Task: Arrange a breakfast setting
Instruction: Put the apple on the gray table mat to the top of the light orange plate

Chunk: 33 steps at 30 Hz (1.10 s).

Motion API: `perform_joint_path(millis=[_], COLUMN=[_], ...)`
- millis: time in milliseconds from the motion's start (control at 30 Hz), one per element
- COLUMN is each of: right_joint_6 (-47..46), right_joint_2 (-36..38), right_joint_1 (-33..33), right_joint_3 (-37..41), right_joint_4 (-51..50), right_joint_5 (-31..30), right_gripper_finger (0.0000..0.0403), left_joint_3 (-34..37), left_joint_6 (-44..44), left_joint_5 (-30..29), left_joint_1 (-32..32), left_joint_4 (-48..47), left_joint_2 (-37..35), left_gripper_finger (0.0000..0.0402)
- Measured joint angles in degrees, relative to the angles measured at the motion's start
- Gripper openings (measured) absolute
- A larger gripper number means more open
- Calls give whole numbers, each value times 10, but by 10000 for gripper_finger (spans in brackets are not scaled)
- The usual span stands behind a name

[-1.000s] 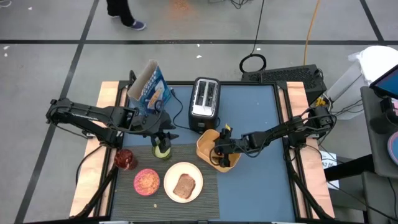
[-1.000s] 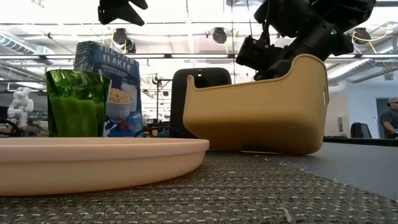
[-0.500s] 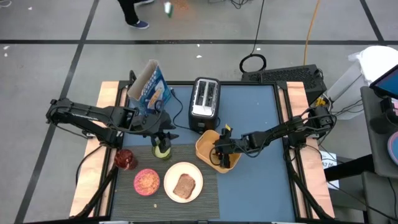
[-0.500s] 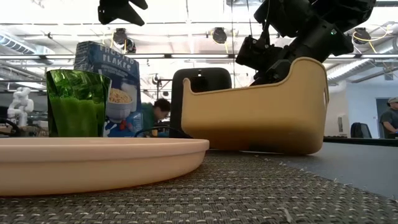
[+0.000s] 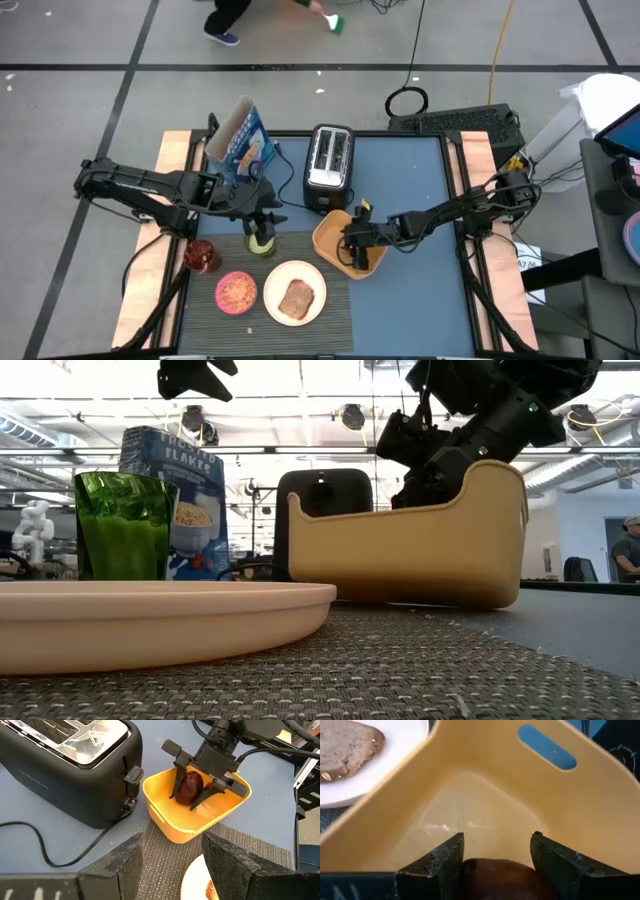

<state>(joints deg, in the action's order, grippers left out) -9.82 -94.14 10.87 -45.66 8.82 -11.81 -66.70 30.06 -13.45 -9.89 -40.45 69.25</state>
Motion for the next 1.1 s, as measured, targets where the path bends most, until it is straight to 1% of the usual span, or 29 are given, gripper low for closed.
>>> perform_joint_path(millis=[133,233,667,867,1000,1100], right_joint_6=[0,0,0,9,20,18], right_joint_2=[11,32,172,217,222,221], right_joint_1=[0,0,0,-9,-22,-36], right_joint_3=[-4,-5,-5,-5,-5,-5], right_joint_4=[-1,-2,13,120,219,278], right_joint_5=[1,1,-2,-3,-3,-3], right_gripper_finger=[212,211,212,212,212,212], left_joint_3=[0,0,0,0,0,0], left_joint_6=[0,0,-2,-13,-23,-53], left_joint_5=[0,0,0,0,0,-1], left_joint_1=[0,0,0,0,0,0], left_joint_4=[0,0,1,11,24,56], left_joint_2=[0,0,0,0,0,5], left_gripper_finger=[205,205,205,205,205,205])
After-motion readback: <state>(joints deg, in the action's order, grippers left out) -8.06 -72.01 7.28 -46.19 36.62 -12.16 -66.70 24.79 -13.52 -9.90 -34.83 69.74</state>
